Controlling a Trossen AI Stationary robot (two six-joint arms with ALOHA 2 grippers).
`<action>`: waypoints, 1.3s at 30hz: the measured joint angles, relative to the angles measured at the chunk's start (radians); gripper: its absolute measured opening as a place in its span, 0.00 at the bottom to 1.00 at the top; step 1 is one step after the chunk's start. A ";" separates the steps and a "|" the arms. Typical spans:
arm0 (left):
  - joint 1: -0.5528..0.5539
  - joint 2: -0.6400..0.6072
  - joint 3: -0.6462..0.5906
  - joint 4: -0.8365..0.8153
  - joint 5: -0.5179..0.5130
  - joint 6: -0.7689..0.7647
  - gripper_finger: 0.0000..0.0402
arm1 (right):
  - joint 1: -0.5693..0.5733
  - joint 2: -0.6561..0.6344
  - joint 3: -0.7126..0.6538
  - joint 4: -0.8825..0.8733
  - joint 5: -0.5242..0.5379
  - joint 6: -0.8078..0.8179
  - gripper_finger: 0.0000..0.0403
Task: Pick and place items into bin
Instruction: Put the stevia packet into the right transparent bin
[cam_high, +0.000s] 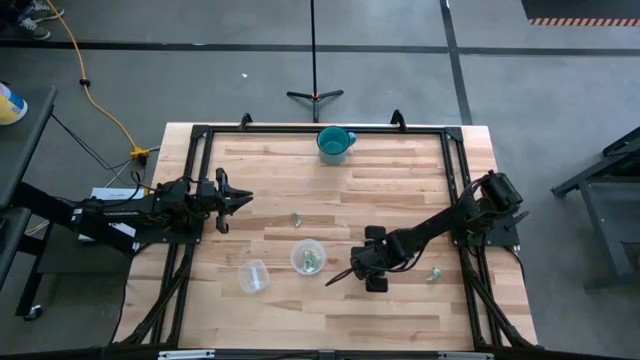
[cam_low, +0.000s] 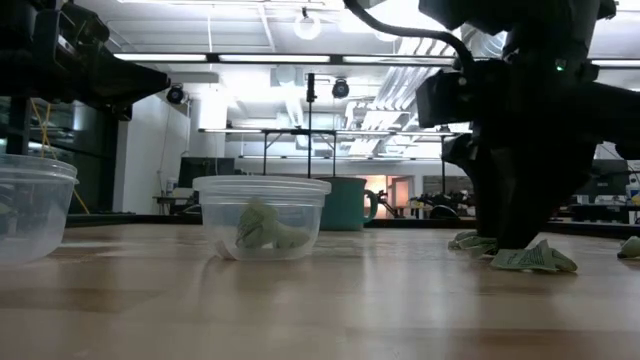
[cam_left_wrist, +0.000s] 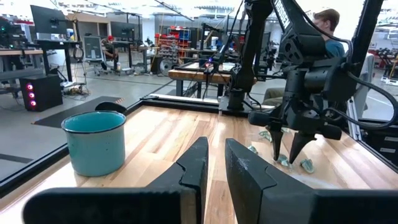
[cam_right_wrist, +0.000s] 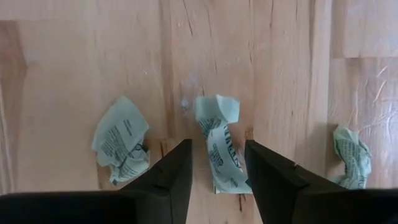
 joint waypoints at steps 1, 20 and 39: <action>0.000 0.000 0.000 0.000 0.000 0.000 0.23 | 0.000 0.000 0.000 0.001 0.000 0.000 0.34; 0.000 0.000 0.000 0.000 0.000 0.000 0.23 | 0.000 0.000 0.000 0.043 0.018 0.004 0.02; 0.000 0.000 0.000 0.000 0.000 0.000 0.23 | -0.072 0.078 0.132 0.634 0.125 -0.551 0.00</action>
